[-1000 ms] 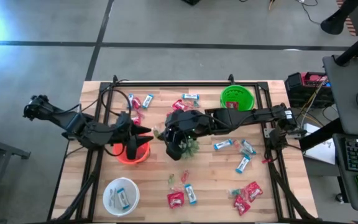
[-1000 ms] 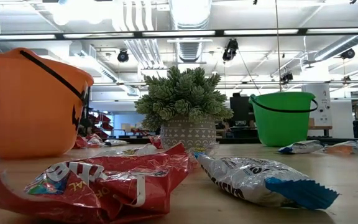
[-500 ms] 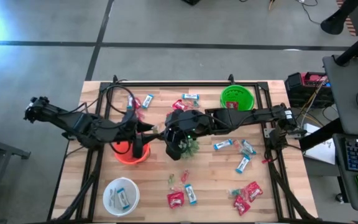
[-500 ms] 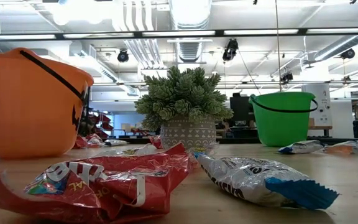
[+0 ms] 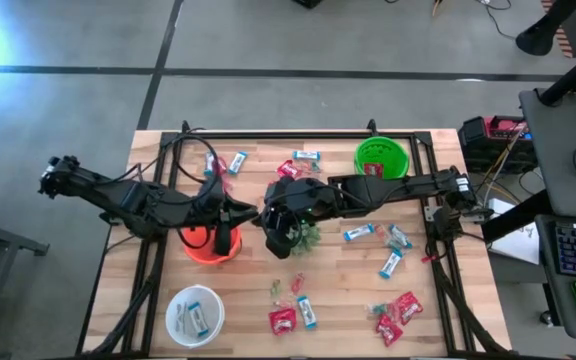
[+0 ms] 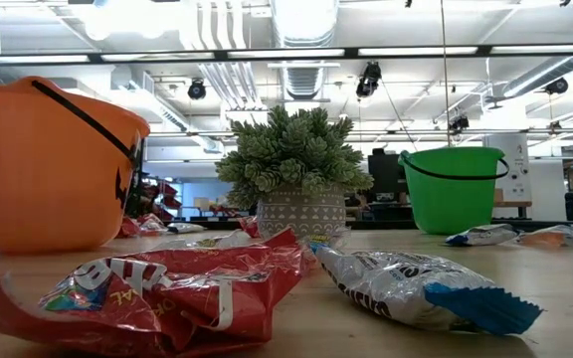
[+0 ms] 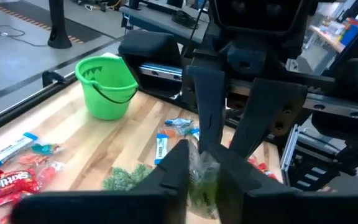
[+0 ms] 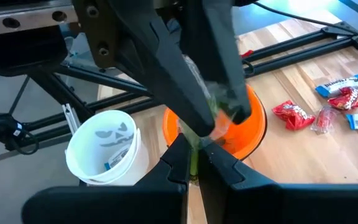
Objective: Sort candy
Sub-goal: Put the green gummy into the orange bucket
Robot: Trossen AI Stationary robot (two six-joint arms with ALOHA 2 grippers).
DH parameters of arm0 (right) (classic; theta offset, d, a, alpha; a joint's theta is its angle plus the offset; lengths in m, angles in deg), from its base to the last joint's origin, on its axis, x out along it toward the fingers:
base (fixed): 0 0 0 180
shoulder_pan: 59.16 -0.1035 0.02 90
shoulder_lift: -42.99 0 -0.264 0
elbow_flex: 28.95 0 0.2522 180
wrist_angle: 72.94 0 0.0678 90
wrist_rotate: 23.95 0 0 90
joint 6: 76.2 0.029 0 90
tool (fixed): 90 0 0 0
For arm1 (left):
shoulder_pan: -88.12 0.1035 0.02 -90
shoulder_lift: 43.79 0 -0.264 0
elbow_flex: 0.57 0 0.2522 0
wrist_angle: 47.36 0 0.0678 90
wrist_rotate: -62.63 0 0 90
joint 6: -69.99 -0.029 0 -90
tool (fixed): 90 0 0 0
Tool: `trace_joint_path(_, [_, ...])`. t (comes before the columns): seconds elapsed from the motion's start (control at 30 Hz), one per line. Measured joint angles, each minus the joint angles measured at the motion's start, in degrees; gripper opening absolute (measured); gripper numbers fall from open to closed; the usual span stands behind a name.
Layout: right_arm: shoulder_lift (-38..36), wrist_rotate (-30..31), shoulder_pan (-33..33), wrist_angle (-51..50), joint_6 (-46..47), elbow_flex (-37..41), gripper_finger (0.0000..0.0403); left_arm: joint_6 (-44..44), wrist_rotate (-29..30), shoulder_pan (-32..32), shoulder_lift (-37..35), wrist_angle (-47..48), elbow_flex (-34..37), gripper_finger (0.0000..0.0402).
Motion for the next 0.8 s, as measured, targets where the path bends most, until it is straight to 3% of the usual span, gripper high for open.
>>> trace_joint_path(0.07, [0.0, 0.01, 0.19, -0.13, 0.0, 0.04, 0.0011, -1.22, -0.01, 0.23, 0.24, 0.06, 0.0, 0.001])
trace_joint_path(0.43, [0.0, 2.83, 0.64, 0.7, -1.53, 0.04, 0.0014, -5.89, 0.03, 0.47, -1.19, 1.78, 0.0, 0.0001])
trace_joint_path(0.8, [0.0, 5.7, 2.25, 2.09, -2.38, 0.02, 0.0116, -7.55, -0.16, 0.52, -3.3, 11.57, 0.02, 0.0])
